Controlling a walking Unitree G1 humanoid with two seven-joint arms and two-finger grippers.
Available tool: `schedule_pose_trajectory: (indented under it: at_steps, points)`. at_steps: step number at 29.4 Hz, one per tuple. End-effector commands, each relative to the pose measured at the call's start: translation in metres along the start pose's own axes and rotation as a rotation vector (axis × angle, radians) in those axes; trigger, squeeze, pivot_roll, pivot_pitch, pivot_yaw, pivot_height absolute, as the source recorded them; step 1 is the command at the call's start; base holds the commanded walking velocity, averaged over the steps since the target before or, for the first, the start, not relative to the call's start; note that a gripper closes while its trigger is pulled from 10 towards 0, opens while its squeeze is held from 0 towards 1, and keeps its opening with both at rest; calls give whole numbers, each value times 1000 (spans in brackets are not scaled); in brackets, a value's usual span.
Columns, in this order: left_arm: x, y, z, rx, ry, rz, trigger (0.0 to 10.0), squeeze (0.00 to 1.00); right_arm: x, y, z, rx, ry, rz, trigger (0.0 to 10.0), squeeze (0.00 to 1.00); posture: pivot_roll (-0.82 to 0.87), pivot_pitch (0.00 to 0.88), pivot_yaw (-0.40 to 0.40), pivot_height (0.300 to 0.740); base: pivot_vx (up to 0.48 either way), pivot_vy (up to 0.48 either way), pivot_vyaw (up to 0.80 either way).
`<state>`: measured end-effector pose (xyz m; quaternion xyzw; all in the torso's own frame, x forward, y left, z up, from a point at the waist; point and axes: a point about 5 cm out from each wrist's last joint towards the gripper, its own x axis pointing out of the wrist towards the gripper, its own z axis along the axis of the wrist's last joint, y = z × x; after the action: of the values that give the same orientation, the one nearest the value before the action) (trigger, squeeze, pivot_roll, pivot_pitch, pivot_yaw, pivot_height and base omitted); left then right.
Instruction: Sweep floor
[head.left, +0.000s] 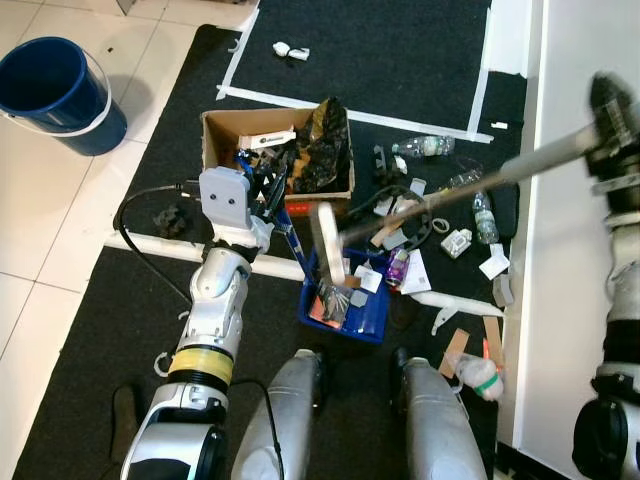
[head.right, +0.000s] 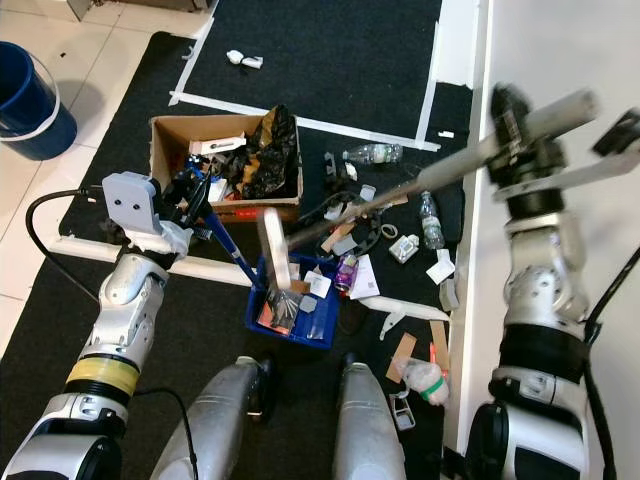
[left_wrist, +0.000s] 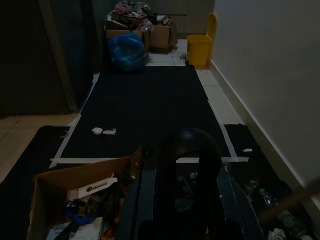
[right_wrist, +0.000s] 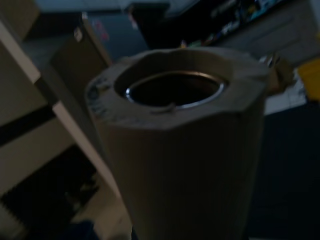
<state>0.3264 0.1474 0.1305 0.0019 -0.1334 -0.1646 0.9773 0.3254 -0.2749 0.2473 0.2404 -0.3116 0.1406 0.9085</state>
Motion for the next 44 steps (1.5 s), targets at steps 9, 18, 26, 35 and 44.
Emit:
schedule_pose_trajectory:
  at_steps: [9, 18, 26, 35, 44]
  points:
    - [-13, -10, -21, -33, 91, -14, 10000, 0, 24, 36, -38, -503, 157, 120, 10000, 0, 125, 325, 4, 740, 0, 0, 0]
    - [-20, -11, -21, -30, 96, -15, 10000, 0, 22, 46, -70, -587, 173, 102, 10000, 0, 145, 336, 1, 740, 0, 0, 0]
    - [-24, -11, -20, -30, 95, -13, 10000, 0, -7, 58, -107, -658, 291, 205, 10000, 0, 158, 368, 5, 740, 0, 0, 0]
    - [-35, -9, -18, -22, 109, -18, 10000, 0, -26, 70, -129, -587, 350, 293, 10000, 0, 173, 397, 13, 740, 0, 0, 0]
    - [-32, -9, -18, -24, 108, -10, 10000, 0, -30, 73, -130, -387, 343, 254, 10000, 0, 156, 379, 0, 740, 0, 0, 0]
